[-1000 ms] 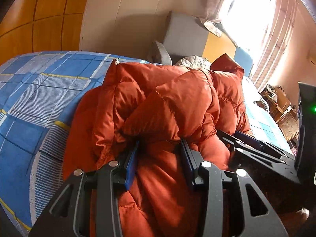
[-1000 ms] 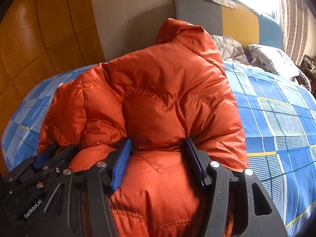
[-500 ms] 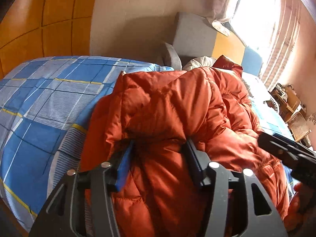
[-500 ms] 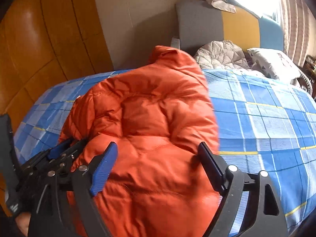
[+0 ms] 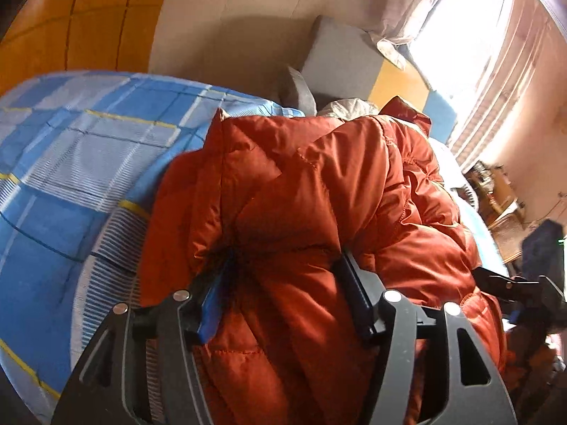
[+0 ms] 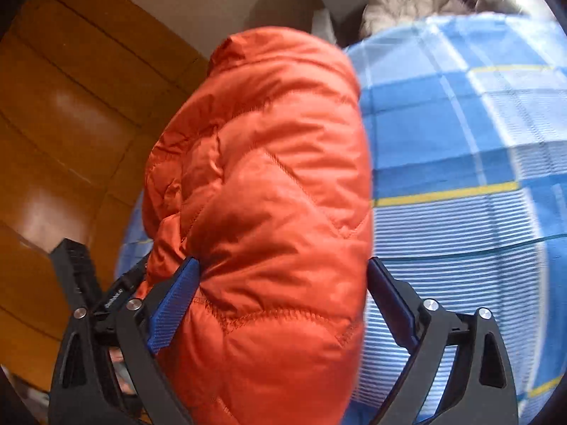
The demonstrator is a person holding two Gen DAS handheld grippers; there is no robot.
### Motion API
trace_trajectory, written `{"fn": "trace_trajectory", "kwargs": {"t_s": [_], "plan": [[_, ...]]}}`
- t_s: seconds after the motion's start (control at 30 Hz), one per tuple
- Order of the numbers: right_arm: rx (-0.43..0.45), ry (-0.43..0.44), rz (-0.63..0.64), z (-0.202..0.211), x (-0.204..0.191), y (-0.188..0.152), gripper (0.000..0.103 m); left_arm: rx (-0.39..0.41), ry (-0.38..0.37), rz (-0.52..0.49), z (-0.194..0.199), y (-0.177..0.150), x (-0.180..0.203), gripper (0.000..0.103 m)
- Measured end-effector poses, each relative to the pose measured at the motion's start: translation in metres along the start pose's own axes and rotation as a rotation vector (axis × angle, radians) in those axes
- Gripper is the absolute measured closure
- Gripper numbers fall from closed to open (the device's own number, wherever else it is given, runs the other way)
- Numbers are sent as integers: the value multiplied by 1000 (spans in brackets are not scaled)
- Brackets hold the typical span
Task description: Fold large clothes
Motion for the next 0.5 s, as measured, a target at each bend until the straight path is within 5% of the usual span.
{"fn": "trace_trajectory", "kwargs": {"t_s": [0.13, 0.23, 0.3, 0.5], "plan": [[-57, 88, -13, -19, -2, 2, 9, 2, -70, 38, -5, -5, -12, 43], [-76, 116, 11, -26, -7, 3, 27, 5, -141, 80, -9, -7, -20, 48], [-63, 120, 46, -24, -16, 6, 49, 16, -202, 102, -8, -7, -22, 59], [4, 94, 130, -1, -41, 13, 68, 66, -311, 153, 2, -2, -11, 75]]}}
Point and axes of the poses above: each gripper's, at about its wrist camera, not at the fingertips, and z roughly against the way its jaws point, x to its right, y to its top, the point moved 2 cm from there along -z, roughly the way its jaws point, and after that the axes turned 2 degrees about -z, right-handed, at the moved point
